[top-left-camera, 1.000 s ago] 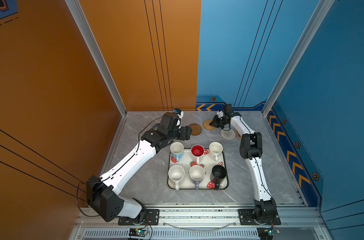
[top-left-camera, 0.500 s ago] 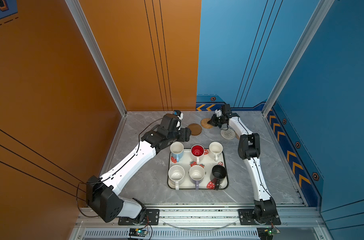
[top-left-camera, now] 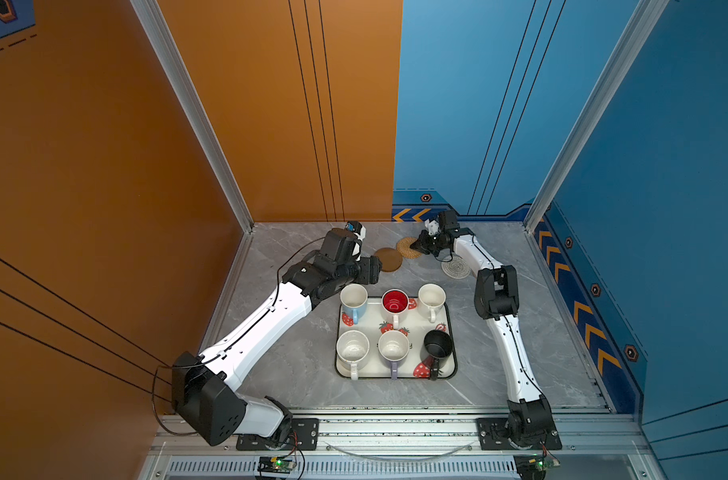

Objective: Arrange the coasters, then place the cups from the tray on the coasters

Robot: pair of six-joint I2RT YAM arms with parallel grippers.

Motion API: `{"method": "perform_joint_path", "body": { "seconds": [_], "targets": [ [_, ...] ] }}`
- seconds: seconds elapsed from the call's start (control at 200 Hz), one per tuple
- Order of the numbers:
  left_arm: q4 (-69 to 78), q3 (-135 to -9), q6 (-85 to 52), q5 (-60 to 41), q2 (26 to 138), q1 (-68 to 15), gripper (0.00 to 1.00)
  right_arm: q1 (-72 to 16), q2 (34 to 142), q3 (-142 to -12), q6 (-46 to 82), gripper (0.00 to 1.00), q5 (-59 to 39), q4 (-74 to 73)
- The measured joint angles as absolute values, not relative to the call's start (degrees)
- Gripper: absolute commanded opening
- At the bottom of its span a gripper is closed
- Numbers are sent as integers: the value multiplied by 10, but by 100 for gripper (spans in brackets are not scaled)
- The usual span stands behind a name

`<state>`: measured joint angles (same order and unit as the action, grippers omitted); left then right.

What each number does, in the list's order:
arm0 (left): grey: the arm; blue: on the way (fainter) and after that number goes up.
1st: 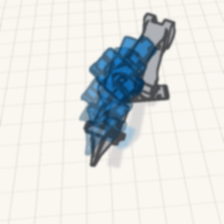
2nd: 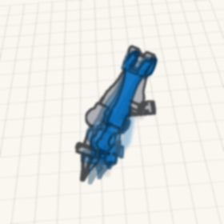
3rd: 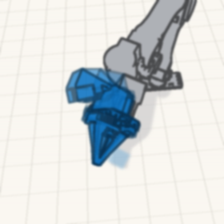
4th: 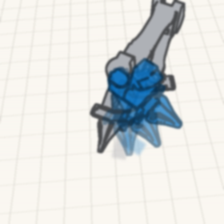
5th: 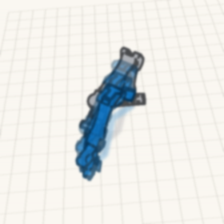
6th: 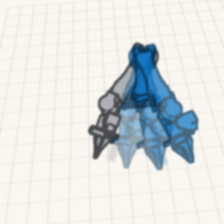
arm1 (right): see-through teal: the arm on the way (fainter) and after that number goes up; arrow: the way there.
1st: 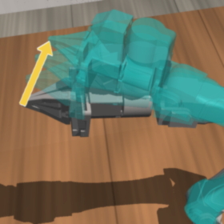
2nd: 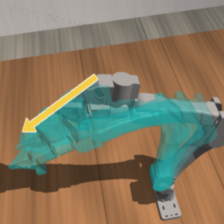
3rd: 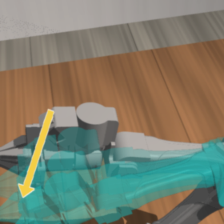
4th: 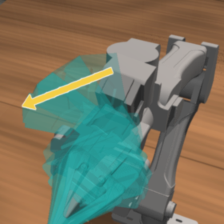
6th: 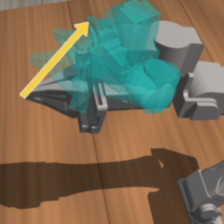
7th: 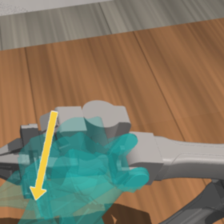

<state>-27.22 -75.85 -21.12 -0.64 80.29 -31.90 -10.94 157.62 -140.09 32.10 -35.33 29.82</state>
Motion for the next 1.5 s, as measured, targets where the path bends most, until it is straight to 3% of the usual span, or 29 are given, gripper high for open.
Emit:
{"method": "perform_joint_path", "body": {
  "seconds": [0.926,1.497],
  "targets": [
    [-272,-759,-215,-6,802,-319,77,-89,1462,-1231,253,0,-322,334],
    [-272,-757,-215,-6,796,-319,77,-104,1450,-1214,242,0,-312,334]
  ]
}}
